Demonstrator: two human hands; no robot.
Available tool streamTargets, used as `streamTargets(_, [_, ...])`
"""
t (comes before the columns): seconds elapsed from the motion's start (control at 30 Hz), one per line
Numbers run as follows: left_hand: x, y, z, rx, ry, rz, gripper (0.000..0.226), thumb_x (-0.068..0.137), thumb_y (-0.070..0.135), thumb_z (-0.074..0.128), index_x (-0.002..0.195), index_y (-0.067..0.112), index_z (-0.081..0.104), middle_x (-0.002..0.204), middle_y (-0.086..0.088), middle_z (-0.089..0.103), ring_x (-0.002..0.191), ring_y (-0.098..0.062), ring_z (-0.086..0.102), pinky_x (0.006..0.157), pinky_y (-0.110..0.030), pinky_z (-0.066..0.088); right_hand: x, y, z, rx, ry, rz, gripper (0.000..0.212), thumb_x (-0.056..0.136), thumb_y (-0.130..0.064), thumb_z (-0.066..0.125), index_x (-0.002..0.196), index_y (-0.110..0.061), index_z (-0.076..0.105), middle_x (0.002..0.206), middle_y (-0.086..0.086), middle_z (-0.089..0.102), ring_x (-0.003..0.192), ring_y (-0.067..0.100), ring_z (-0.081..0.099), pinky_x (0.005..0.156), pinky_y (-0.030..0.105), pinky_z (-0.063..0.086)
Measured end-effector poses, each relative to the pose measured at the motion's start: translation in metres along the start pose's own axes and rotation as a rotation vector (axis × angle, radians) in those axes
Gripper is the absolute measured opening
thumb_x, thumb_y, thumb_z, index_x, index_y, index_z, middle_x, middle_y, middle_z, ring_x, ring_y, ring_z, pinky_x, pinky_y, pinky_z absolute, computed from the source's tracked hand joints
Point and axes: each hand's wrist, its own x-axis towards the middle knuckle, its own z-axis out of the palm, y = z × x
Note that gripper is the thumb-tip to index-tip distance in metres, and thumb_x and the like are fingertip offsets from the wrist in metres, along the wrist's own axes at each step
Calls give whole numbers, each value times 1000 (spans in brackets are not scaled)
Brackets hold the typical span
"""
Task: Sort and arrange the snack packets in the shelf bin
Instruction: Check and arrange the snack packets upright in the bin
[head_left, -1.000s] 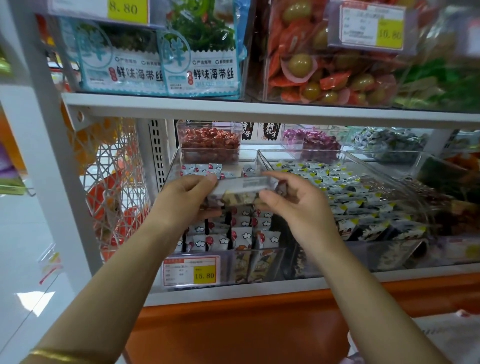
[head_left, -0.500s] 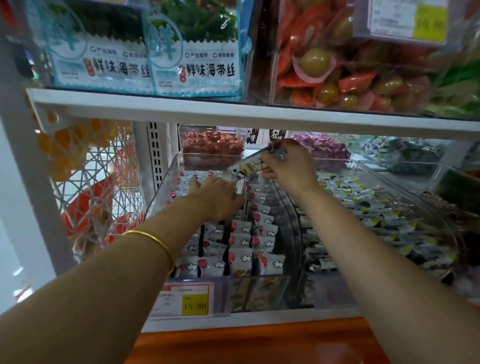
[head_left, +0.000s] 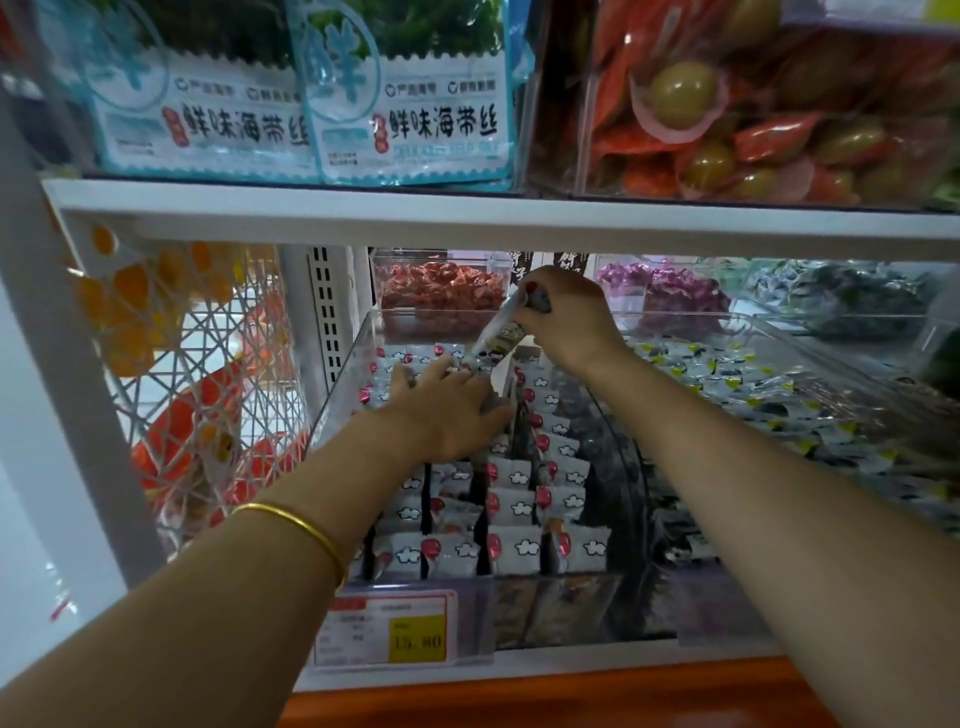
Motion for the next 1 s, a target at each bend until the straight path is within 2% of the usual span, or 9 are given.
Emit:
streamTargets(0.1, [2,-1,1,-29,-16,-9,55,93,58,20,132,27,41,152,1,27,145,-23,-1,111,-59,0,-5,1,-3,56,78,20,14,85,-18,59,89,-5,62,81,5,56,75,19,50,57,27,33])
streamTargets(0.23, [5,0,2,-22,-28,-14,60,92,60,20,138,25,34,154,-2,24,145,-25,-2,111,-58,0,-12,-2,-2,33,19,-41,14,80,-16,59,82,-2,60,79,11,60,72,22,52,59,26,38])
streamTargets(0.5, [-4,-4,-1,18,-27,22,59,91,60,17,140,32,36,156,5,16,144,-21,-5,108,-58,-3,6,-5,6,-114,-174,-101,13,88,-10,54,97,-2,60,85,9,53,76,21,48,61,25,32])
streamTargets(0.67, [-22,-1,-7,-22,-5,23,57,94,56,17,143,30,30,157,4,11,144,-19,-9,110,-57,-8,6,-9,16,-198,-354,-92,23,87,-13,61,107,-2,59,104,14,57,85,18,47,70,24,34])
streamTargets(0.73, [-33,2,-8,-75,18,19,56,95,55,17,143,30,30,158,4,8,144,-19,-10,110,-56,-8,3,-14,21,-214,-414,-69,26,86,-14,64,108,0,59,108,16,59,84,18,47,67,24,34])
streamTargets(0.8, [-44,4,-7,-107,40,2,56,96,54,17,145,28,27,159,4,3,144,-18,-11,110,-56,-7,-1,-18,25,-171,-492,-38,27,88,-10,61,109,7,58,112,24,60,84,30,54,56,24,34])
streamTargets(0.87, [-53,5,-6,-118,46,-32,59,95,54,16,146,26,25,159,5,-1,144,-17,-12,111,-56,-8,-4,-19,28,-152,-575,-2,26,92,-3,51,112,14,55,118,32,55,94,42,57,56,28,38])
streamTargets(0.93, [-59,5,-5,-123,46,-68,61,95,55,16,148,25,20,158,5,-2,144,-17,-11,111,-54,-8,-3,-17,29,-139,-558,16,23,92,4,43,110,10,55,116,30,56,87,34,55,57,29,40])
streamTargets(1.0, [-63,6,-2,-126,48,-86,62,96,55,16,149,24,15,159,4,-1,144,-16,-10,112,-52,-7,4,-12,27,-115,-450,38,21,91,5,42,108,2,54,111,22,59,87,24,54,59,25,40])
